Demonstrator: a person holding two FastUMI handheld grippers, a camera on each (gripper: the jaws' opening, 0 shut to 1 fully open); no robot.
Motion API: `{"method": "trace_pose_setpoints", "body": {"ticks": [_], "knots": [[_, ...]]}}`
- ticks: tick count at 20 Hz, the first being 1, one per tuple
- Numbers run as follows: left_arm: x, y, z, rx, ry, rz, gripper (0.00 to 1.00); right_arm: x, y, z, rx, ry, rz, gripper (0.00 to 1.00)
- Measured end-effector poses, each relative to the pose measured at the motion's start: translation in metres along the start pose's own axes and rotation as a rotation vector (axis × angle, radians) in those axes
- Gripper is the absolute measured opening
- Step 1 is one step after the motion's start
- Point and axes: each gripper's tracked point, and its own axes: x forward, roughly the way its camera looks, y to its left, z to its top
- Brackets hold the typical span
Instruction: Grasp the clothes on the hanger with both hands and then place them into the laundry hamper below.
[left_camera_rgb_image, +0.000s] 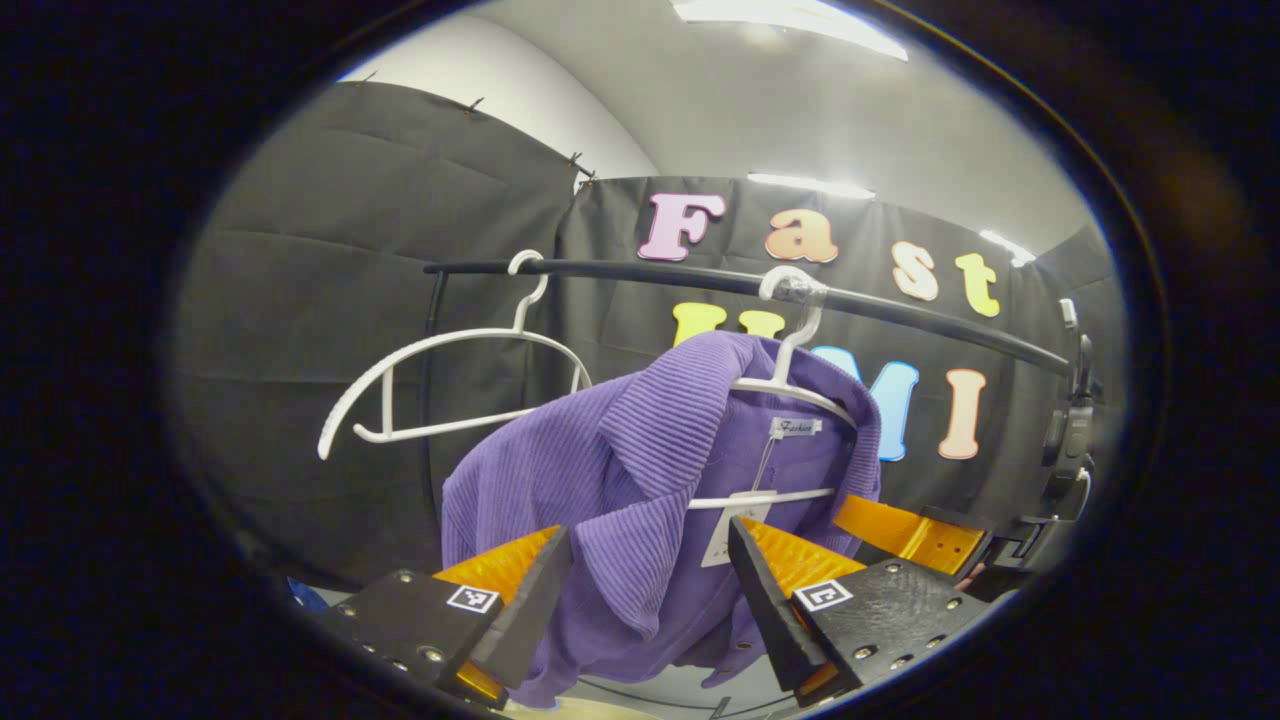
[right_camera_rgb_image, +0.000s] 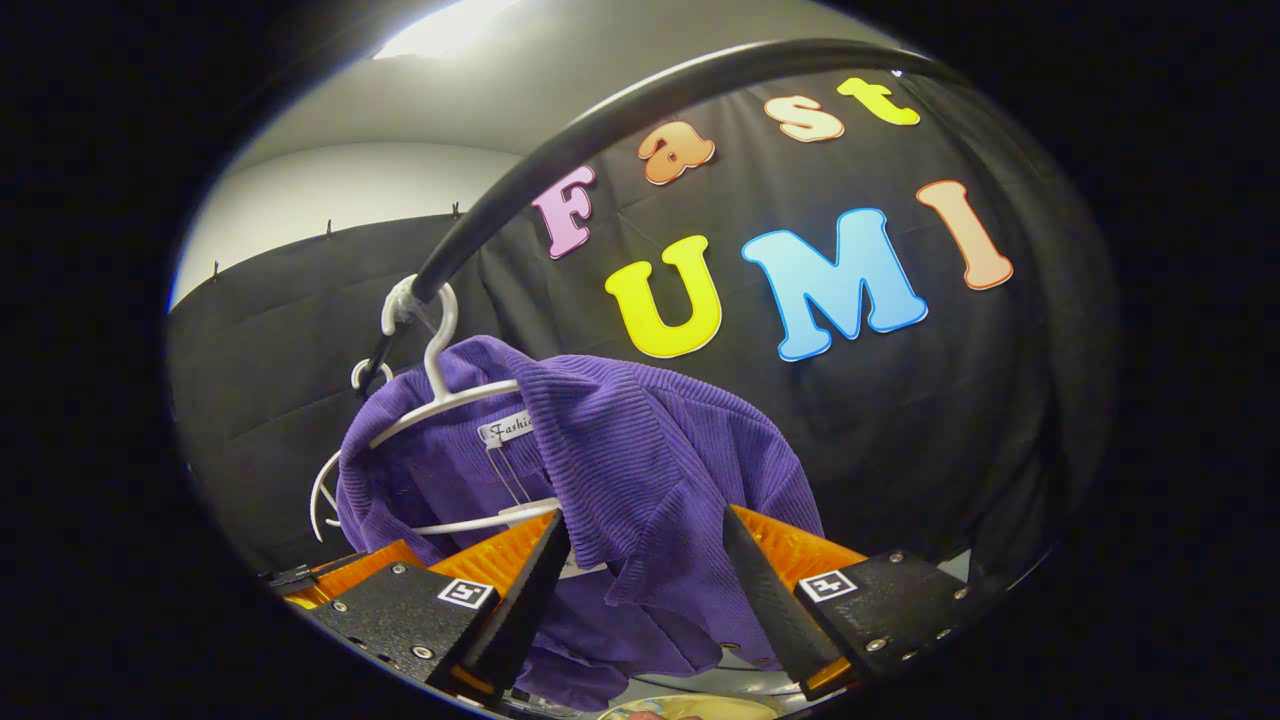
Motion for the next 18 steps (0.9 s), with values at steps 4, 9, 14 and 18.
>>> {"method": "trace_pose_setpoints", "body": {"ticks": [4, 9, 14, 18], "knots": [[0.011, -0.002, -0.005, 0.001, -0.012, 0.072, 0.91, 0.018, -0.008, -0.006, -0.01, 0.002, -0.009, 0.95], [0.018, 0.006, -0.003, 0.04, -0.037, 0.152, 0.91, 0.036, -0.024, 0.002, -0.061, -0.064, -0.073, 0.95], [0.02, 0.001, 0.017, 0.116, -0.099, 0.156, 0.8, 0.038, -0.019, 0.001, -0.077, -0.073, -0.071, 0.83], [0.024, -0.005, 0.012, 0.151, -0.08, 0.096, 0.53, 0.033, -0.02, 0.002, -0.119, -0.081, -0.096, 0.36]]}}
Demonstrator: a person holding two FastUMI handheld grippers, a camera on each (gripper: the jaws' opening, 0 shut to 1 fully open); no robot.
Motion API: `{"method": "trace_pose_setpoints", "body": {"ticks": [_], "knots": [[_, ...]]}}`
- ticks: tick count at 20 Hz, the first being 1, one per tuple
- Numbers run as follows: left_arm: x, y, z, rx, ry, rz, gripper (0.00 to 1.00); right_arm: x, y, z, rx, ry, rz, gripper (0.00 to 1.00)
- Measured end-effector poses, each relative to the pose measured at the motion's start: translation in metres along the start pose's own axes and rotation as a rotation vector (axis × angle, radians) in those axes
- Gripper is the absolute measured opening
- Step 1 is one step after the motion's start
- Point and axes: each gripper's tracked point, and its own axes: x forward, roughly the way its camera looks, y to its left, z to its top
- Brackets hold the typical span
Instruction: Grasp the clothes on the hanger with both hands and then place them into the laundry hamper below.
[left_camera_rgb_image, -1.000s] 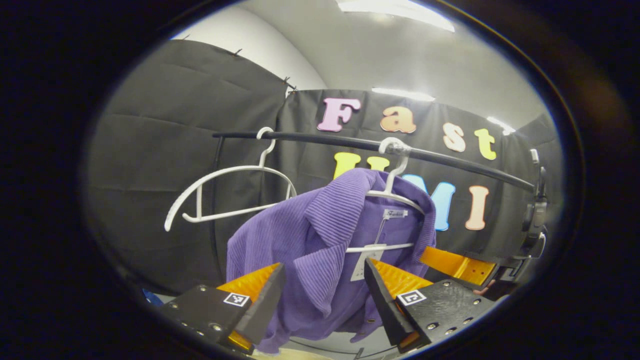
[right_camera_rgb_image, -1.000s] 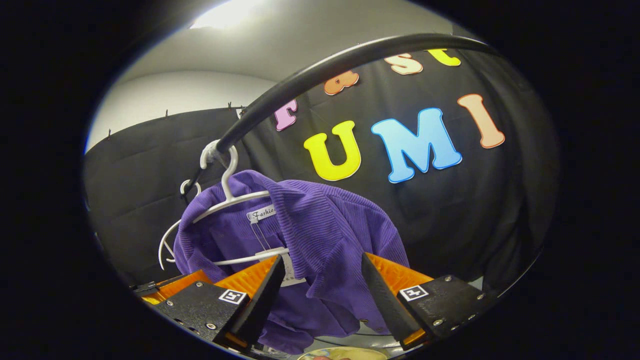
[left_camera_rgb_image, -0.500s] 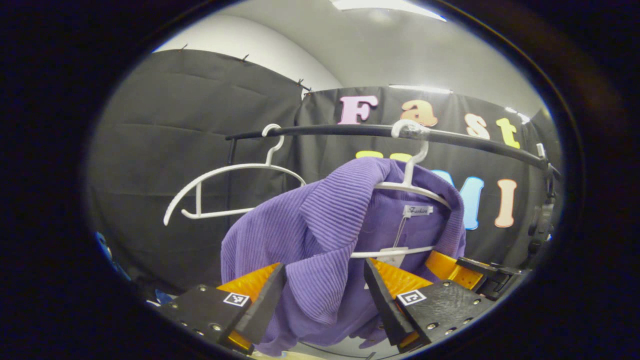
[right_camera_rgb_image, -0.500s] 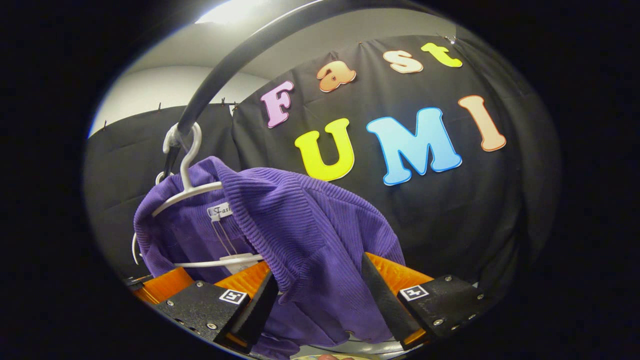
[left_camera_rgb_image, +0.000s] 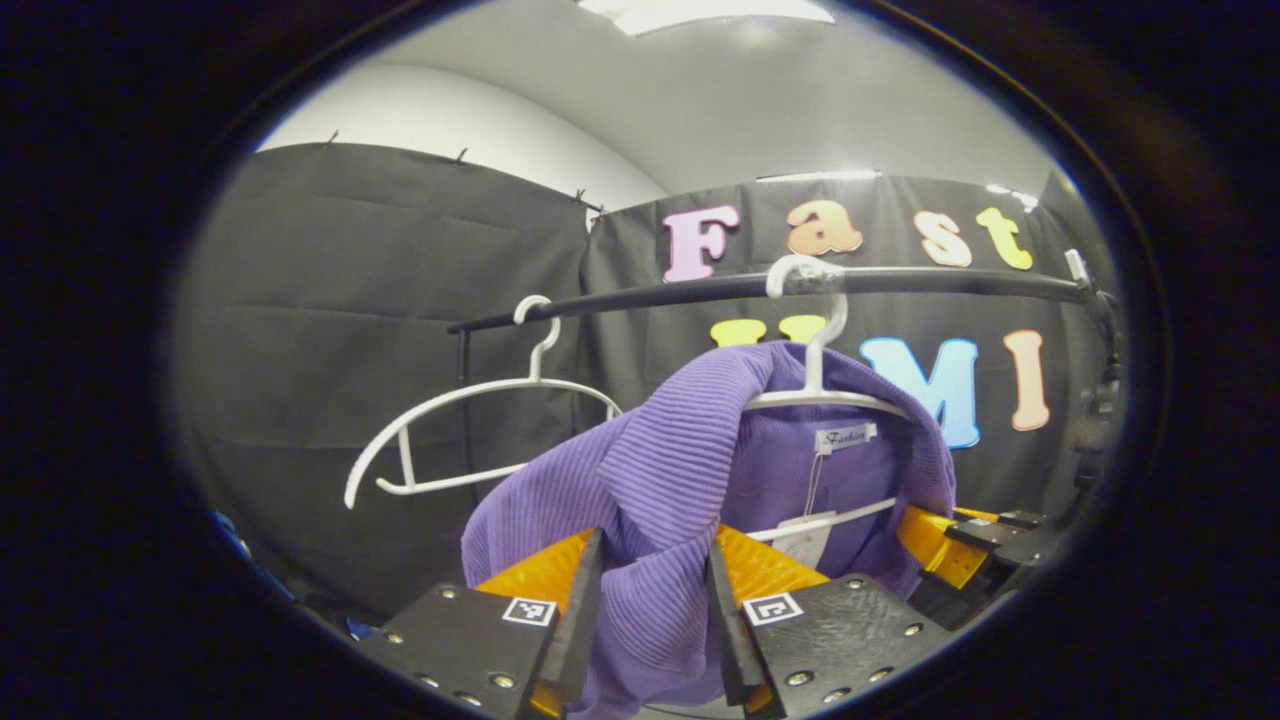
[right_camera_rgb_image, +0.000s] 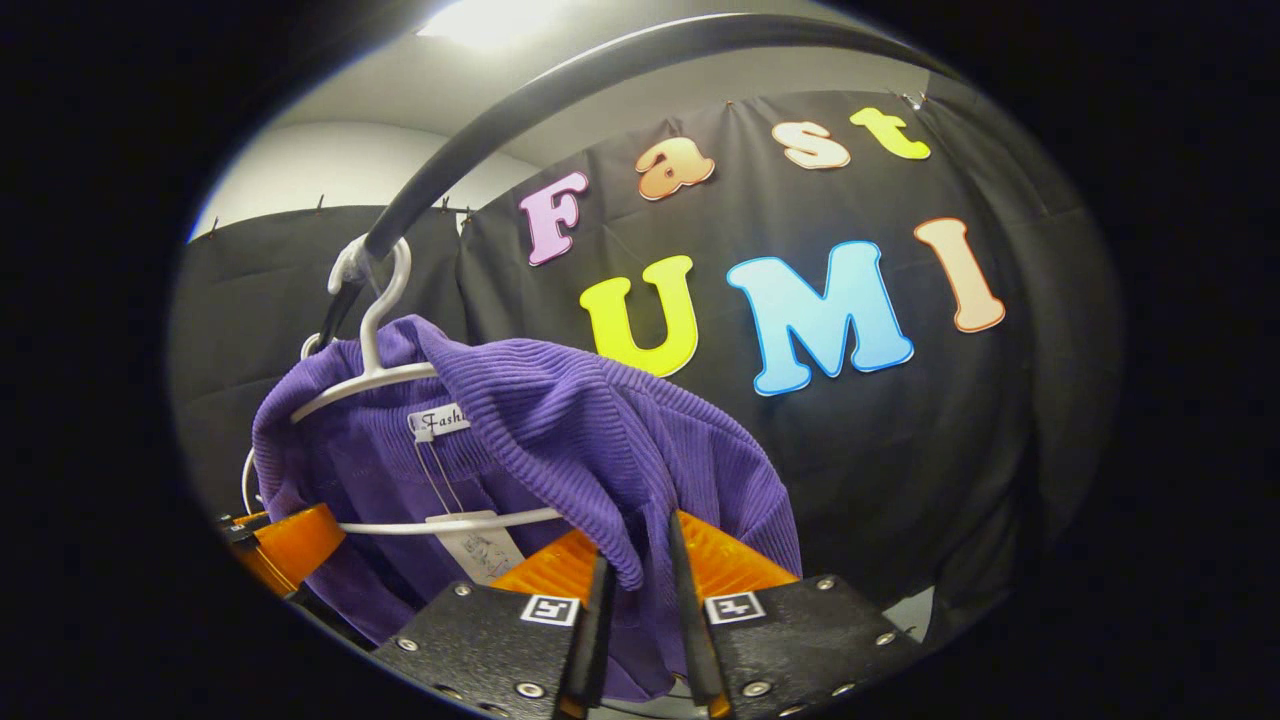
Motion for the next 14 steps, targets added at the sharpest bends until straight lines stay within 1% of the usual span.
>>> {"method": "trace_pose_setpoints", "body": {"ticks": [1, 2, 3, 4, 5, 6, 7, 8, 9, 11, 12, 13, 14], "knots": [[0.001, 0.002, -0.003, -0.015, 0.009, -0.005, 0.46, 0.001, -0.004, 0.002, -0.004, 0.002, -0.018, 0.24], [0.006, 0.001, -0.007, -0.035, 0.015, -0.028, 0.36, 0.001, -0.007, 0.005, -0.004, 0.0, -0.021, 0.1], [0.009, 0.003, -0.007, -0.046, 0.016, -0.04, 0.27, 0.002, -0.006, 0.005, -0.001, 0.003, -0.016, 0.08], [0.005, 0.002, -0.005, -0.053, 0.011, -0.057, 0.06, 0.001, -0.007, 0.004, 0.0, 0.009, -0.017, 0.05], [-0.001, 0.004, 0.0, -0.057, 0.0, -0.075, 0.06, 0.0, -0.009, 0.004, -0.004, 0.011, -0.018, 0.03], [0.002, 0.0, 0.0, -0.083, -0.009, -0.137, 0.04, -0.002, -0.01, 0.005, -0.012, 0.014, -0.023, 0.0], [-0.005, -0.005, 0.001, -0.104, -0.009, -0.188, 0.08, -0.004, -0.011, 0.005, -0.023, 0.019, -0.025, 0.0], [-0.007, -0.005, 0.003, -0.12, -0.012, -0.221, 0.12, -0.005, -0.014, 0.007, -0.034, 0.016, -0.041, 0.0], [-0.012, -0.002, 0.007, -0.141, -0.028, -0.241, 0.04, -0.006, -0.017, 0.01, -0.044, 0.012, -0.056, 0.0], [-0.018, 0.005, 0.018, -0.19, -0.065, -0.272, 0.11, -0.006, -0.025, 0.014, -0.073, -0.006, -0.093, 0.0], [-0.021, 0.012, 0.024, -0.215, -0.082, -0.278, 0.04, -0.006, -0.027, 0.016, -0.082, -0.01, -0.11, 0.0], [-0.023, 0.017, 0.025, -0.235, -0.087, -0.29, 0.01, -0.01, -0.025, 0.015, -0.088, -0.015, -0.125, 0.0], [-0.024, 0.023, 0.025, -0.245, -0.086, -0.293, 0.07, -0.012, -0.025, 0.017, -0.096, -0.023, -0.136, 0.0]]}}
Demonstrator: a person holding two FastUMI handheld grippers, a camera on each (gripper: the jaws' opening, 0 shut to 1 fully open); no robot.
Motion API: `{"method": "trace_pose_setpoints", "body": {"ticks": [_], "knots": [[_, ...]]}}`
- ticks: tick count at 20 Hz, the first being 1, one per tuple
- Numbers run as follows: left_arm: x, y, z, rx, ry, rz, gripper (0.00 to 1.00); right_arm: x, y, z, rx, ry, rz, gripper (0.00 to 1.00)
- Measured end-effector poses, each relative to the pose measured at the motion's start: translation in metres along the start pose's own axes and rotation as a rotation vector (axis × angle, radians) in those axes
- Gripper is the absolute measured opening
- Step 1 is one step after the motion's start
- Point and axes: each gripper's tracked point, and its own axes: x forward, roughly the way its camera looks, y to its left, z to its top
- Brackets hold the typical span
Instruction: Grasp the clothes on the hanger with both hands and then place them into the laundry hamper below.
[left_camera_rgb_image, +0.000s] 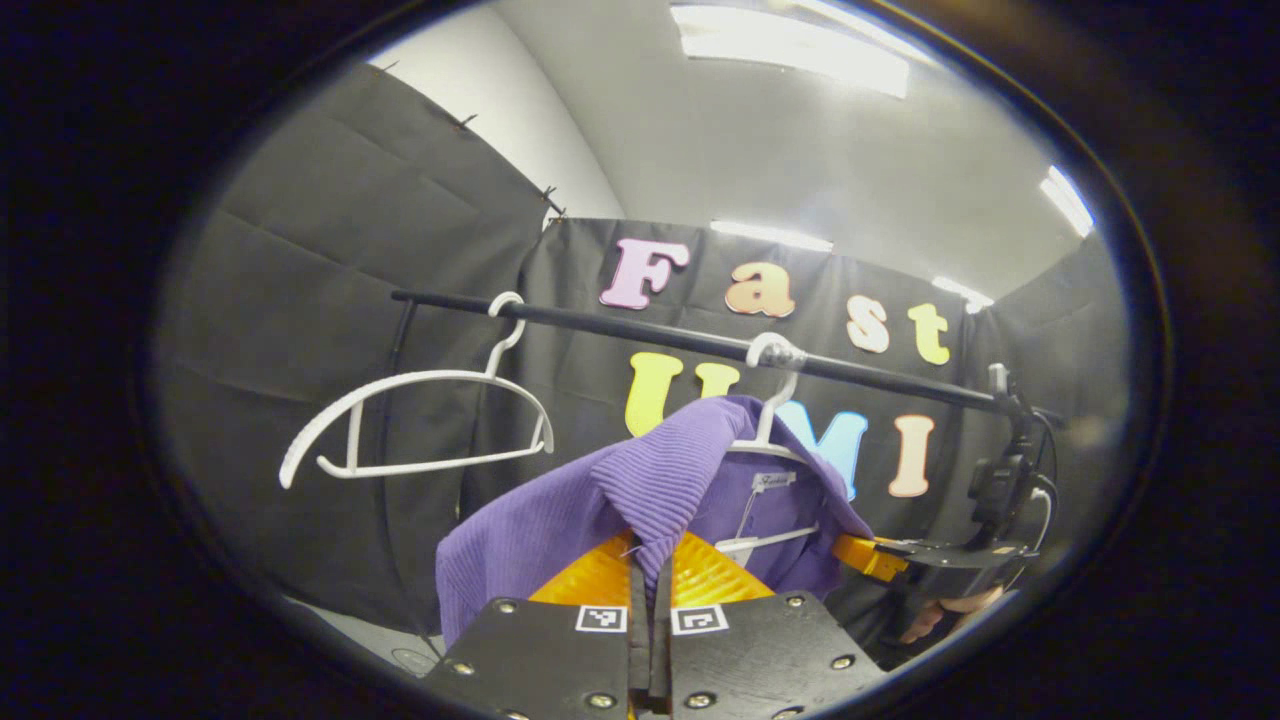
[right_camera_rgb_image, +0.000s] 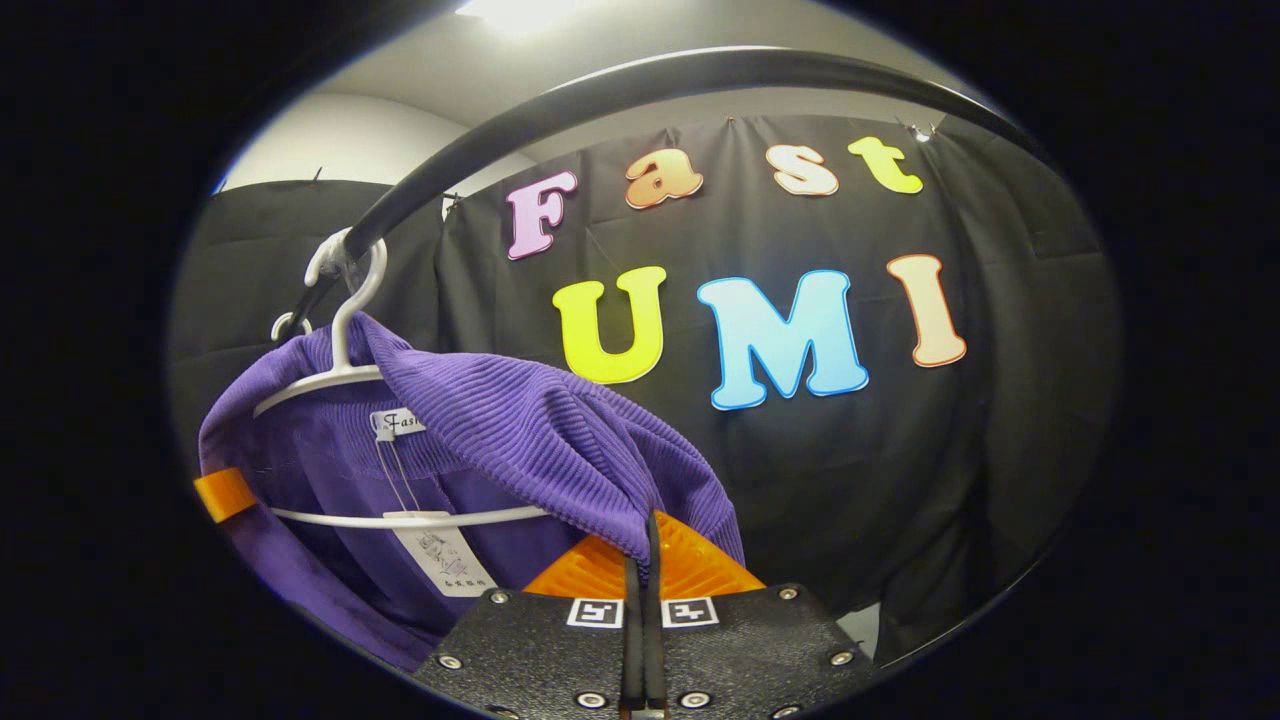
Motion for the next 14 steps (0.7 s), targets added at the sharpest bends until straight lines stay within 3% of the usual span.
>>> {"method": "trace_pose_setpoints", "body": {"ticks": [1, 2, 3, 4, 5, 7, 8, 11, 14], "knots": [[-0.002, 0.003, 0.005, -0.005, -0.006, -0.007, 0.01, 0.0, -0.002, 0.003, -0.01, -0.013, -0.013, 0.0], [-0.002, 0.004, 0.01, -0.006, -0.013, -0.009, 0.07, 0.001, -0.005, 0.007, -0.025, -0.03, -0.029, 0.0], [-0.004, 0.006, 0.015, -0.006, -0.021, -0.01, 0.07, 0.0, -0.011, 0.012, -0.046, -0.051, -0.052, 0.0], [-0.007, 0.009, 0.021, -0.009, -0.029, -0.014, 0.01, 0.0, -0.016, 0.017, -0.06, -0.068, -0.071, 0.0], [-0.01, 0.012, 0.029, -0.01, -0.038, -0.014, 0.07, -0.001, -0.018, 0.02, -0.065, -0.082, -0.084, 0.0], [-0.014, 0.019, 0.042, 0.002, -0.053, -0.013, 0.07, -0.001, -0.023, 0.027, -0.064, -0.104, -0.103, 0.0], [-0.014, 0.021, 0.05, 0.012, -0.064, -0.014, 0.01, -0.001, -0.026, 0.033, -0.068, -0.118, -0.115, 0.0], [-0.01, 0.031, 0.064, 0.043, -0.083, -0.007, 0.01, 0.003, -0.031, 0.047, -0.088, -0.161, -0.132, 0.0], [-0.007, 0.042, 0.071, -0.001, -0.083, 0.011, 0.01, 0.011, -0.033, 0.055, -0.159, -0.182, -0.138, 0.0]]}}
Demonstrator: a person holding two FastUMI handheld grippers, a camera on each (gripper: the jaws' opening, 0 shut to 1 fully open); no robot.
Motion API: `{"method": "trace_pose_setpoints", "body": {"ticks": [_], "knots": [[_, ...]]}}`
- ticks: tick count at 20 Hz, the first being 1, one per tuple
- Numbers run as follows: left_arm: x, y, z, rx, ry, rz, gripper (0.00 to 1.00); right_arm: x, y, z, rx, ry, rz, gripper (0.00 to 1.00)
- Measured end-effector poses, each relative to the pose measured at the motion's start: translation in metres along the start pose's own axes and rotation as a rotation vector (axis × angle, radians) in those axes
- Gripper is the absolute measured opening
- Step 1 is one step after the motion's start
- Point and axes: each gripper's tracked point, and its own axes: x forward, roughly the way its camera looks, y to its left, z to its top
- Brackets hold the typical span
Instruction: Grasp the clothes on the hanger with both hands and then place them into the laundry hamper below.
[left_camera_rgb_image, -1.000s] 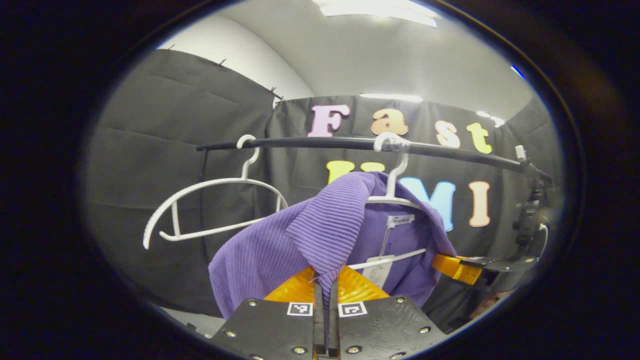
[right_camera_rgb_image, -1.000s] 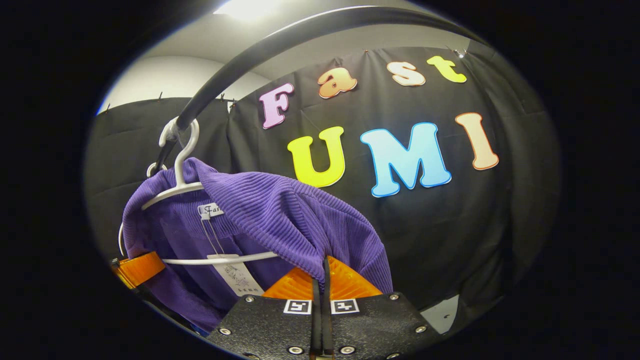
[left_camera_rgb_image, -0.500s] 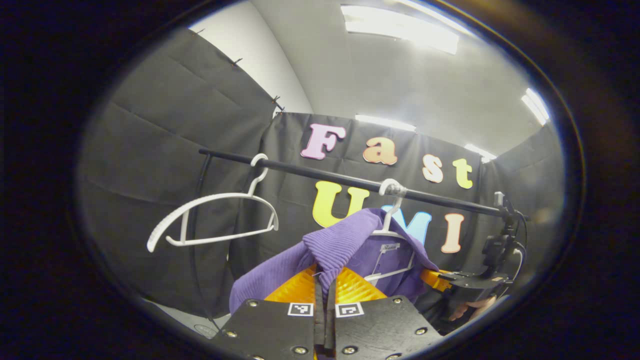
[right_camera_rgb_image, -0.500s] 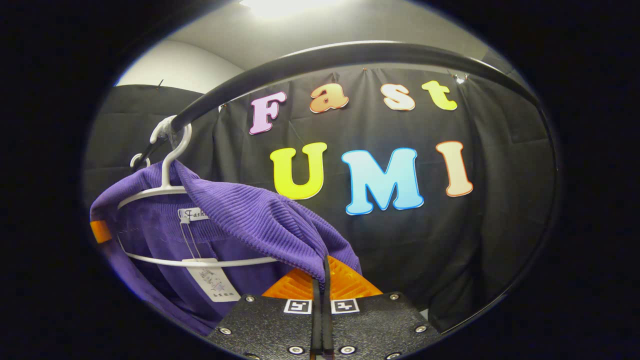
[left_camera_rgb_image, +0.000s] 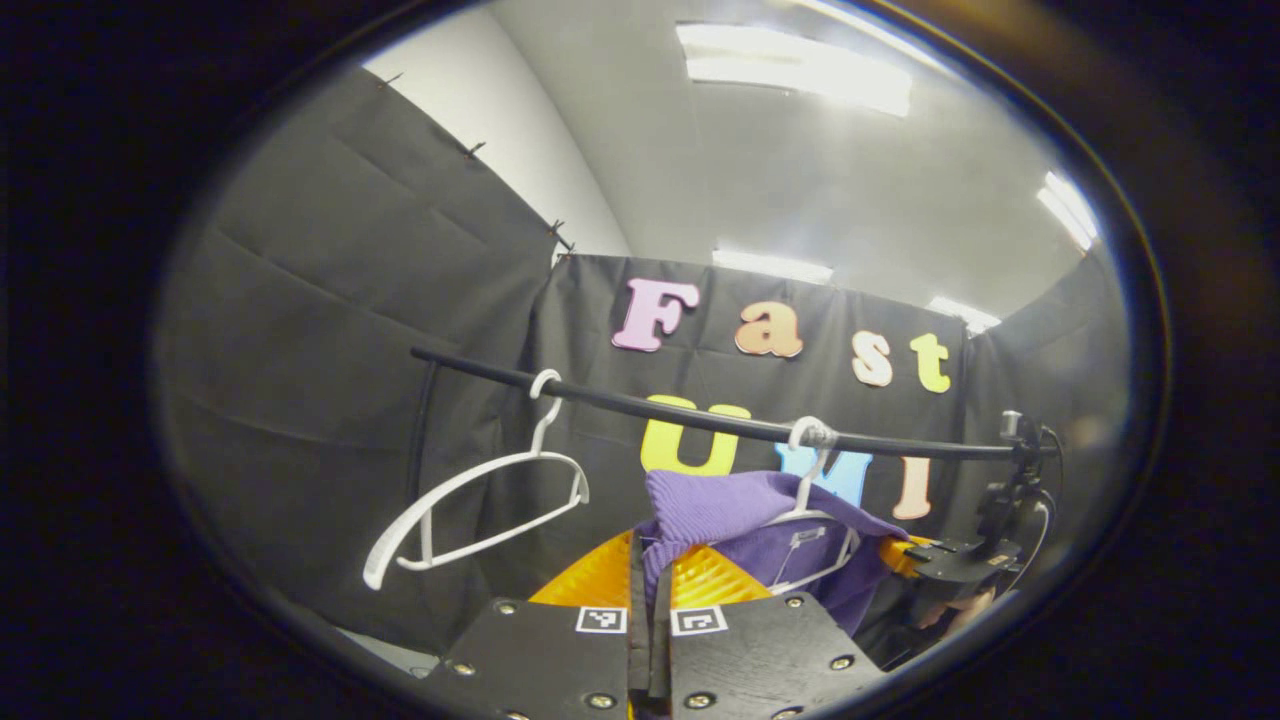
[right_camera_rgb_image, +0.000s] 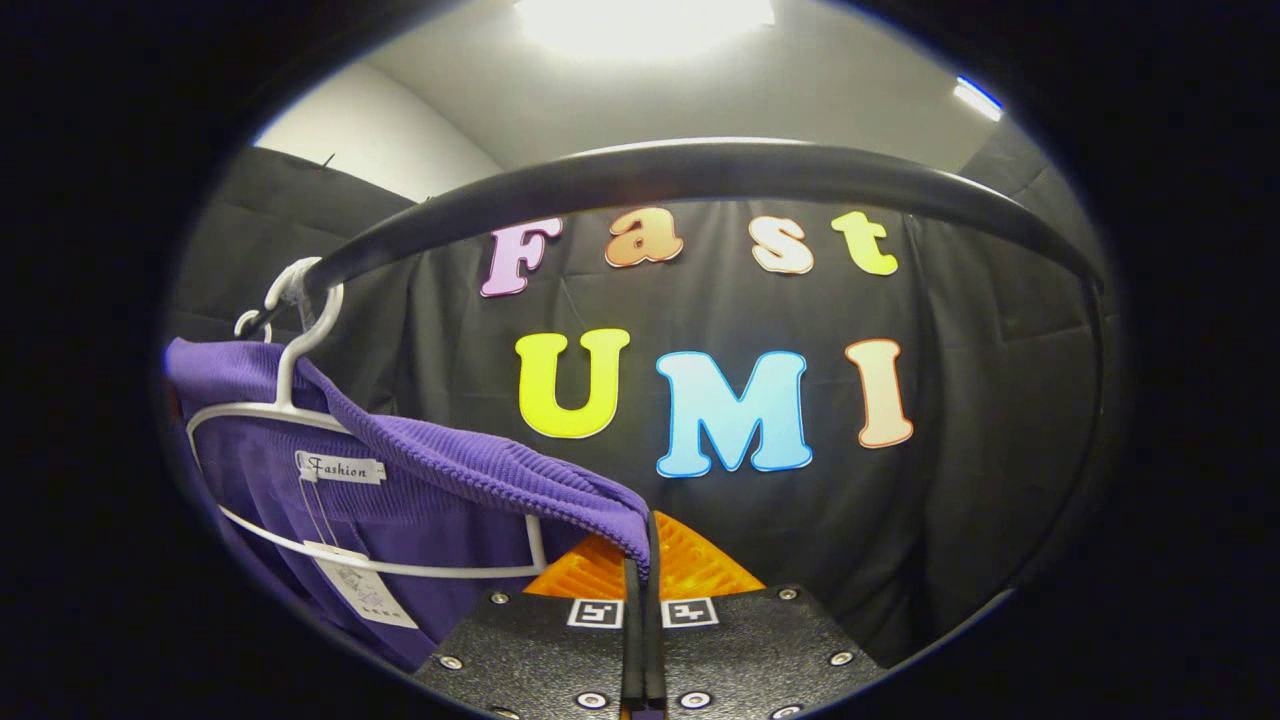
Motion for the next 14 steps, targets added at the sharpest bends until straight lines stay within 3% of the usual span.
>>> {"method": "trace_pose_setpoints", "body": {"ticks": [3, 14], "knots": [[0.006, 0.014, 0.011, -0.002, -0.012, 0.02, 0.0, 0.006, -0.001, 0.004, -0.033, -0.042, 0.01, 0.0], [-0.009, 0.04, 0.05, 0.081, 0.02, -0.023, 0.04, 0.002, 0.026, 0.008, -0.067, -0.068, 0.092, 0.0]]}}
